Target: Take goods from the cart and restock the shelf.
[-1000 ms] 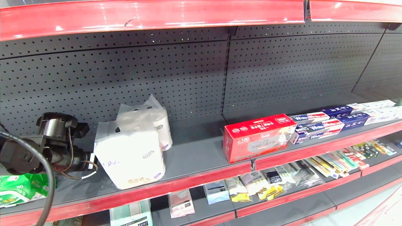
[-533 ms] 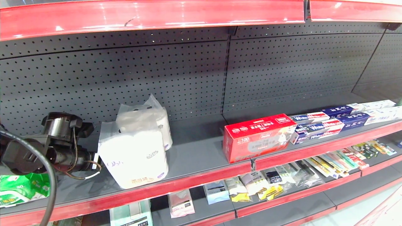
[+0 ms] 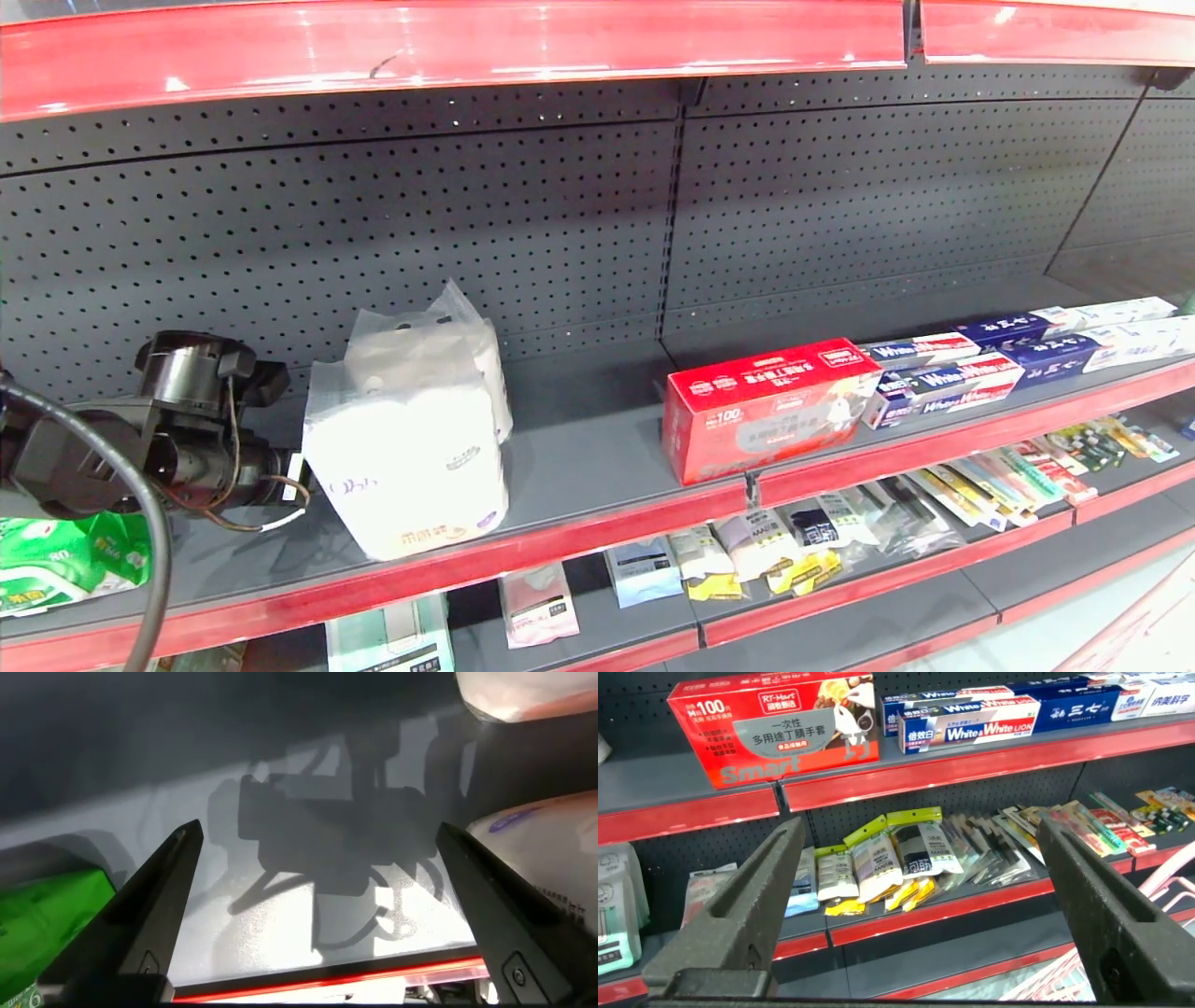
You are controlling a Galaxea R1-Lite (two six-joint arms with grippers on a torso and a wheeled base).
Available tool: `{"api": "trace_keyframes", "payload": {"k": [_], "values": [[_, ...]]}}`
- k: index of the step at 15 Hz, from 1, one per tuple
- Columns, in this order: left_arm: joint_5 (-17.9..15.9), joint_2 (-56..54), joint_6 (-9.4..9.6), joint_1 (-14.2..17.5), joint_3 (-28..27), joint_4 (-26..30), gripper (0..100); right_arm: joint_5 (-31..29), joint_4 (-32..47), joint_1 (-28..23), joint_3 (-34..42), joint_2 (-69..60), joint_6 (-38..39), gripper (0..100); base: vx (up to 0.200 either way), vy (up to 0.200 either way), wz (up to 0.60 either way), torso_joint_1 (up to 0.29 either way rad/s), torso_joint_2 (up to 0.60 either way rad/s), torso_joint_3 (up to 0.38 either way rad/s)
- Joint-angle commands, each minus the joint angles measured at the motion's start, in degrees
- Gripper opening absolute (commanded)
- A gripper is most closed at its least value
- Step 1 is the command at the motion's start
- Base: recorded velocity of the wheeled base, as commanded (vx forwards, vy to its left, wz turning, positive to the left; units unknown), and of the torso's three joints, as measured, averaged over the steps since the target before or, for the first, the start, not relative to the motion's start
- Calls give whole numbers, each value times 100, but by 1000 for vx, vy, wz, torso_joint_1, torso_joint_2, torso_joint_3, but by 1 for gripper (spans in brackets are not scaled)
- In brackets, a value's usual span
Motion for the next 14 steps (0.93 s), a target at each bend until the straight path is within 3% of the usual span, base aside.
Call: {"api": "trace_keyframes", "payload": {"k": [1,14], "values": [[-1,-16,-1,-9,2,-3,100,-1,0,1,1,7,-2,100,0,0,0,0,0,0],[8,2,-1,-106,2,-126,100,-1,0,1,1,7,-2,100,0,0,0,0,0,0]]}}
